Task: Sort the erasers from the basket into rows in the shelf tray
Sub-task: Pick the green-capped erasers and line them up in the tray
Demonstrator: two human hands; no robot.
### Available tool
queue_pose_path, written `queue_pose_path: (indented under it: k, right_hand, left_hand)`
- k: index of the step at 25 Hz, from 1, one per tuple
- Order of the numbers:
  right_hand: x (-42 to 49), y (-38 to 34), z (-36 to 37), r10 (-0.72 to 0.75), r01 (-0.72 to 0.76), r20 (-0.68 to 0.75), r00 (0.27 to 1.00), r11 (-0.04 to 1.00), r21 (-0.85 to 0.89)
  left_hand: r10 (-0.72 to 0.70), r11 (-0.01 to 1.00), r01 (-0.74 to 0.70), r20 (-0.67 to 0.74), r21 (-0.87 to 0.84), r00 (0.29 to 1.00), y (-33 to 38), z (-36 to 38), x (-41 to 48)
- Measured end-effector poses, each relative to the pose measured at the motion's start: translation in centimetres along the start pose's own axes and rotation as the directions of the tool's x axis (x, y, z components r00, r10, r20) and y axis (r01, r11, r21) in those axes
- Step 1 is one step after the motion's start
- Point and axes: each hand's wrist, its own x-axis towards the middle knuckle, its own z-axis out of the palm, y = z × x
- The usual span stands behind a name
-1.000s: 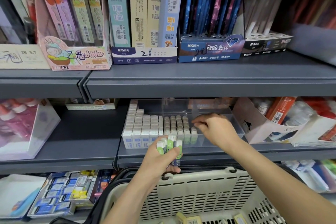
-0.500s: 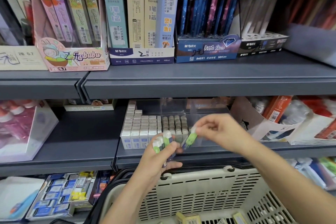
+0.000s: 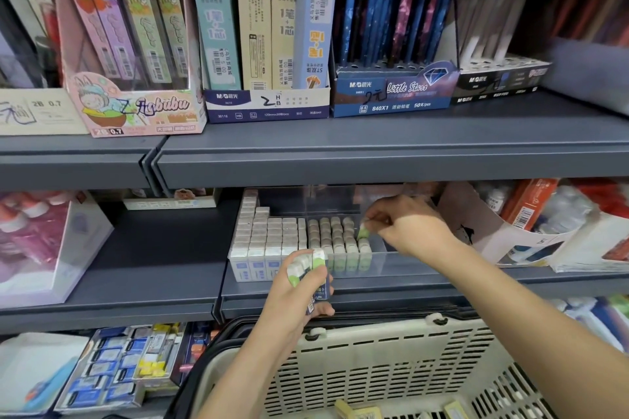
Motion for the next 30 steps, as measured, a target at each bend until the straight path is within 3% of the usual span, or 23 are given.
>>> queue_pose_path:
  k: [8,12,15,17,21,24,28,30]
  right_hand:
    - [0.3,0.3,2.0,-0.033,0.044,0.088,0.996,0.991,-0.128]
    - [-1.2,-0.3,1.3,-0.115,0.110,-0.022,0.993,0.981,-0.161]
    - [-2.8,-1.6,1.1,-0.241,0.235,0.033,0.970,0.963,0.136]
    - [-3.8,-2.4,1.3,-0.262,0.219,0.100,0.960,0.924,0.312]
    - [-4.3,-2.1,1.3,-0.181,0.126,0.114,0.977,0.916,0.380]
    - [-3.7,-0.9,-0.9,-0.096,0.021,0.124,0.988,0.863,0.505]
    - [-1.3,0.5,-2.8,-0.047,0.078,-0.137,0.989,0.970,0.231]
    - [-0.2,0.7,-2.3,-0.049,0.063,-0.146,0.988,0.994,0.094]
  left_hand:
    - [-0.019,1.000,0.020,-0.028,0.008,0.999,0.0,0.0,0.3]
    - [-0.004,0.999,0.005,-0.007,0.039,1.000,0.0,0.0,0.2]
    - [0.005,0.998,-0.006,0.028,0.059,1.000,-0.1,0.2,0.0]
    - [0.016,0.996,-0.023,0.073,0.087,0.997,-0.1,0.3,-0.1]
    - [0.049,0.986,-0.069,0.132,0.154,0.990,-0.3,0.4,-0.3]
    - [0.038,0.996,-0.044,0.072,0.082,0.997,-0.2,0.4,-0.2]
    - [0.073,0.994,-0.074,0.020,0.078,0.997,-0.2,0.3,-0.1]
    - [0.082,0.992,-0.082,0.002,0.097,0.997,-0.3,0.3,0.0]
